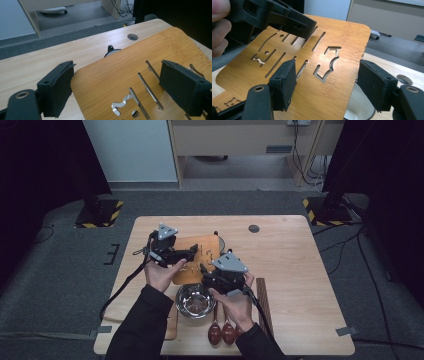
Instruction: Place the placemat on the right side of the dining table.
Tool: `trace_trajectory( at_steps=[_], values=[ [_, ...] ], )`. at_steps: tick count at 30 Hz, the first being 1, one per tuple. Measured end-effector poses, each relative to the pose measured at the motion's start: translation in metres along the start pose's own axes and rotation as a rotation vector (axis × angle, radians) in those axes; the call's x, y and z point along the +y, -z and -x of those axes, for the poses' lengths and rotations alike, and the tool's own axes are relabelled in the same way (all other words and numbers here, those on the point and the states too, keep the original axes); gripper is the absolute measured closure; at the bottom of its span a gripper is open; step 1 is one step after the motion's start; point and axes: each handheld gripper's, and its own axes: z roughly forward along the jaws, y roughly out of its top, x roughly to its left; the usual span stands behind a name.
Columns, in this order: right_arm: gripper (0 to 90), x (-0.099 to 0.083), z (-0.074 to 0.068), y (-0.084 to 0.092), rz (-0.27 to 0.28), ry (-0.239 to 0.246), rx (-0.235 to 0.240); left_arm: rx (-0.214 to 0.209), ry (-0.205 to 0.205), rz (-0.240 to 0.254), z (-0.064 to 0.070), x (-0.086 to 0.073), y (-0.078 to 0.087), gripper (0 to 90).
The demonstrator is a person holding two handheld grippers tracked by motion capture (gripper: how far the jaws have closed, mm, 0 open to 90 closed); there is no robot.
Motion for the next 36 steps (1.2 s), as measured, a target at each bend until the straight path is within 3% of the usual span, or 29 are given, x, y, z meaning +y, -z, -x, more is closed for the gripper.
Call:
trace_trajectory(
  at_steps=[16,34,36],
  values=[
    [32.0,0.006,0.034,0.012,0.022,-0.006,-0.040,-0.030,-0.017,0.019,0.021,0.023,-0.019,12.4],
    [32.1,0.007,0.072,0.026,0.051,-0.008,-0.092,-0.050,-0.066,0.046,0.054,0.052,-0.043,12.5],
    [32.2,0.006,0.076,0.028,0.054,-0.012,-0.098,-0.068,-0.051,0.048,0.056,0.053,-0.047,12.5]
  ],
)
